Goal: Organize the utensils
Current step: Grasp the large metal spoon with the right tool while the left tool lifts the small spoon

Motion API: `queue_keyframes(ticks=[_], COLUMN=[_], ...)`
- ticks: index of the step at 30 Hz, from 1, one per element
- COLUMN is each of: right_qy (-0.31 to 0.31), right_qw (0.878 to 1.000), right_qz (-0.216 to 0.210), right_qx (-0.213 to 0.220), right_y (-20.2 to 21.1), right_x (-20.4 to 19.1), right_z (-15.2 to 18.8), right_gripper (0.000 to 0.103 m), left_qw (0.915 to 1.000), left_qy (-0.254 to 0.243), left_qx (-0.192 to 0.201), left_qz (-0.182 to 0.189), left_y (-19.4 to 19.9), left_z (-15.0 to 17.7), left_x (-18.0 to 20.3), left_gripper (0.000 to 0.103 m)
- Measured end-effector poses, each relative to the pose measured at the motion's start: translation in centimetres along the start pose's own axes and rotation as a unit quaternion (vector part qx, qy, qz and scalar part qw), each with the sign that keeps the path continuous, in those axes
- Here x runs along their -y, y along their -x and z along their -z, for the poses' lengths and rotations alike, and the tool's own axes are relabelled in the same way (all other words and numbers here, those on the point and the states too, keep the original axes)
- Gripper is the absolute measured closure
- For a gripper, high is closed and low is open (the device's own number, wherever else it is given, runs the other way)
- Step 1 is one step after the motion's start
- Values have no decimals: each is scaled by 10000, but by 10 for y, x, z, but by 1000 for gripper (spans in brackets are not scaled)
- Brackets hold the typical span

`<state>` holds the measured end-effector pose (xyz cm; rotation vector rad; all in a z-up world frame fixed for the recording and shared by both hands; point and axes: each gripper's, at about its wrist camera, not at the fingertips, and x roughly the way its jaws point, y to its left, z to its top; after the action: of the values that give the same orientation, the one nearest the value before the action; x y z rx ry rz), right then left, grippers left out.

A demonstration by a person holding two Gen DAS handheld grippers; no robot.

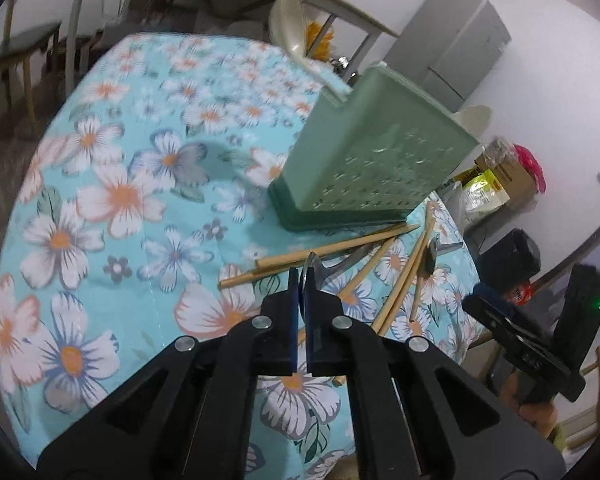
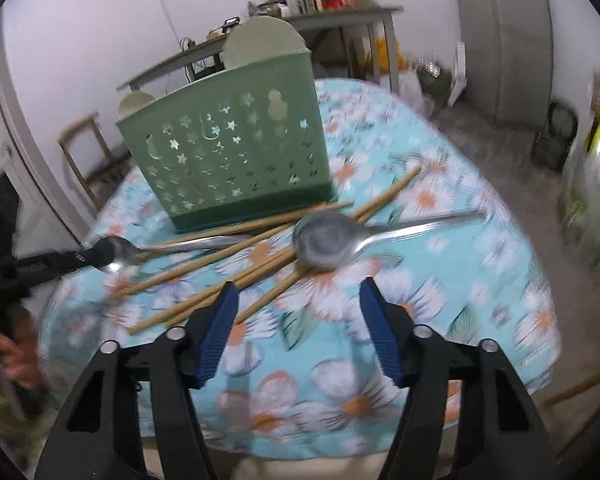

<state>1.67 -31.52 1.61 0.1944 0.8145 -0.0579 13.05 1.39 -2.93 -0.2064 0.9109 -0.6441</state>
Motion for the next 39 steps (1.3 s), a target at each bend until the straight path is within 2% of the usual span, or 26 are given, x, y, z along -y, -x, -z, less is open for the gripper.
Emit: queue_keyframes(ticks=[4,9,13,20,28,35,39], right_qy=[344,780,1243,1691,1716,1567,1353], right_qw=[9989,9944,9850,9709,9650,9647,9699], right_qz=[297,686,1178,1689,1981,2116,2023], right_qx=[110,212,214,153,28,36,74], right_y=[-5,-18,-37,-57,-70,-66,-54], right_x=[-8,-22,-35,-49,-51,-51,-48], right_z=[-7,-11,-10,-6,-6,-11,-18], right_gripper=[53,59,65,74,92,96,97], left_qw=[9994,9992,9991,9991,9987,9983,9981], left_qy=[-268,-308,-342,-363,-423,-467,-483], left_qx=[153,208,230,220,264,285,282], left_qz=[-123,-129,-95,4,107,210,267], left_y=[9,11,10,7,6,2,1], left_z=[0,0,0,1,2,0,0], left_x=[3,-3,-7,-15,-20,-27,-30], left_gripper=[101,101,101,101,101,101,101])
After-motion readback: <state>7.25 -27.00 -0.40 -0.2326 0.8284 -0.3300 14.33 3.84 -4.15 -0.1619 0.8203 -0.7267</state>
